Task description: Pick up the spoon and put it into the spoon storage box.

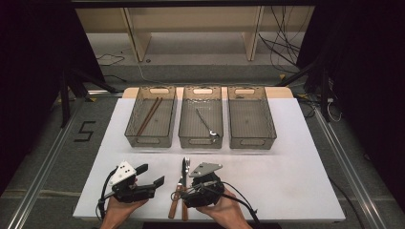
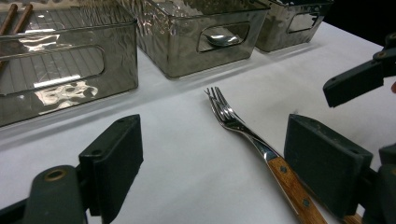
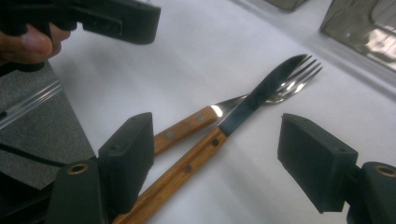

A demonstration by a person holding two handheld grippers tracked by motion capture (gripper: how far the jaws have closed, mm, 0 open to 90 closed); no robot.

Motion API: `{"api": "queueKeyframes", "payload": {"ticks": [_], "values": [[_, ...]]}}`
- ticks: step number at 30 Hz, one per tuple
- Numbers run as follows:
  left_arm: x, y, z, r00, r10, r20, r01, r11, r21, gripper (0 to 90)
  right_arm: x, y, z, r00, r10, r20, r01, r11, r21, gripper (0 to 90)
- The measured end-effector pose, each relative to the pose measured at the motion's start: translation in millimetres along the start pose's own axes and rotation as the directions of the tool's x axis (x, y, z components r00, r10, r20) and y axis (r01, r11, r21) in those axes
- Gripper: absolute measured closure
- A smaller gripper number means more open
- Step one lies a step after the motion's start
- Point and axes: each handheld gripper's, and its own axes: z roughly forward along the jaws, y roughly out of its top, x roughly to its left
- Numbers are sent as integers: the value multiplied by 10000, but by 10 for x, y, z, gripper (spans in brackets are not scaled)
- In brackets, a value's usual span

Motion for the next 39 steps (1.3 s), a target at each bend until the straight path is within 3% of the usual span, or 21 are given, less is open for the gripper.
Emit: {"api": "queueKeyframes", "payload": {"ticks": [15,32,39], "values": [[3,1,7,10000,-2,13,2,10000,21,191,101,-103,163,9999,-152,2,152,9991,387,275],[6,-1,-11,9999,-33,102,36,9996,-269,159,165,-176,297,9998,-188,4,188,9971,739,267],[2,0,-24,9999,26,136,-20,9991,-429,156,198,-197,356,9992,-309,246,287,9959,863,267]]}}
